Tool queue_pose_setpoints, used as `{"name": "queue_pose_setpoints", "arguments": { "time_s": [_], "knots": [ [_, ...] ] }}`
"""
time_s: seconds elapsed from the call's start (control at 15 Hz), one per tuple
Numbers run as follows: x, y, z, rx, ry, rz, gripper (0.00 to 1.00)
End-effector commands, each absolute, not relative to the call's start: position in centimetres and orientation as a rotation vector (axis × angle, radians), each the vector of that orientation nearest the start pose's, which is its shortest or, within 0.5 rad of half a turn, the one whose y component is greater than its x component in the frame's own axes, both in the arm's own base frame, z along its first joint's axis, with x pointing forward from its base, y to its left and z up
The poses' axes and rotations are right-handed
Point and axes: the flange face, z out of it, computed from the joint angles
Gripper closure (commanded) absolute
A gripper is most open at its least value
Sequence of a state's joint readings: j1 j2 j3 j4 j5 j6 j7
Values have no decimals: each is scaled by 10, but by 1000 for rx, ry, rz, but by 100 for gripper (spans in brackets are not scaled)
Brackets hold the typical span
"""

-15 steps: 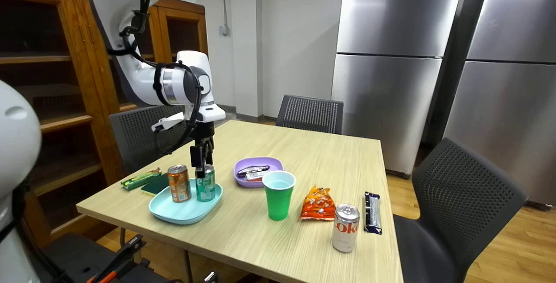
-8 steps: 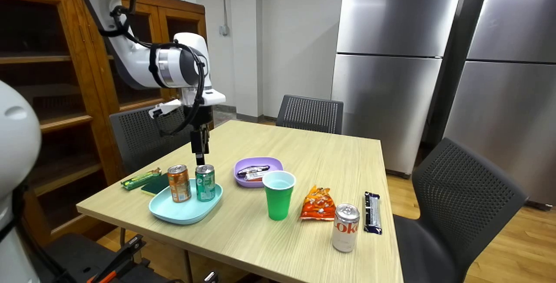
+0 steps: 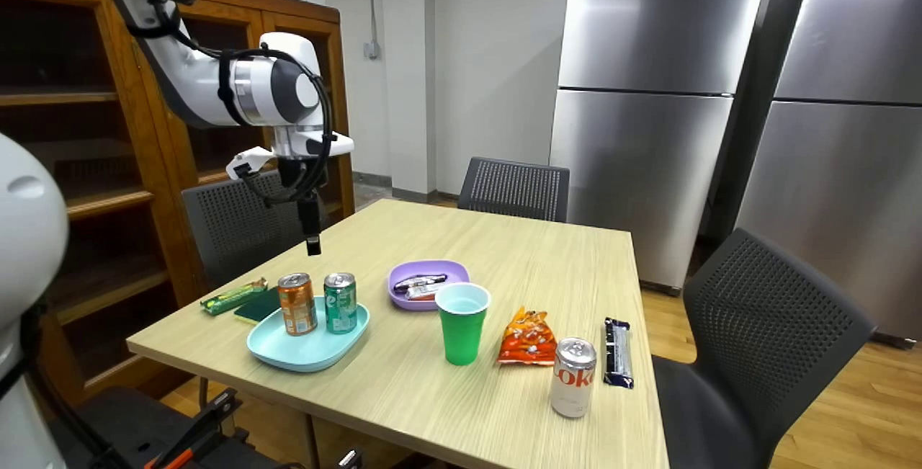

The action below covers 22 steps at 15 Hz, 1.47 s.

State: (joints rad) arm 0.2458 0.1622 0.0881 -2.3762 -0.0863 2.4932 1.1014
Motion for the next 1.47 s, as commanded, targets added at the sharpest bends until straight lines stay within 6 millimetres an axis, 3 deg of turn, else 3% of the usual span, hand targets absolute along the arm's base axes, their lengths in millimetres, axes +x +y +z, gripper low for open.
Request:
{"name": "queue_pose_setpoints", "arguments": {
  "time_s": [0.0,0.27,0.67,0.8,1.4],
  "knots": [
    [468,189,261,-3061,863,38,0],
    [462,215,258,-3101,662,48,0],
    [458,252,246,-3116,553,69,0],
    [453,245,246,-3119,578,50,0],
    [456,251,238,-3121,570,65,0]
  ]
}}
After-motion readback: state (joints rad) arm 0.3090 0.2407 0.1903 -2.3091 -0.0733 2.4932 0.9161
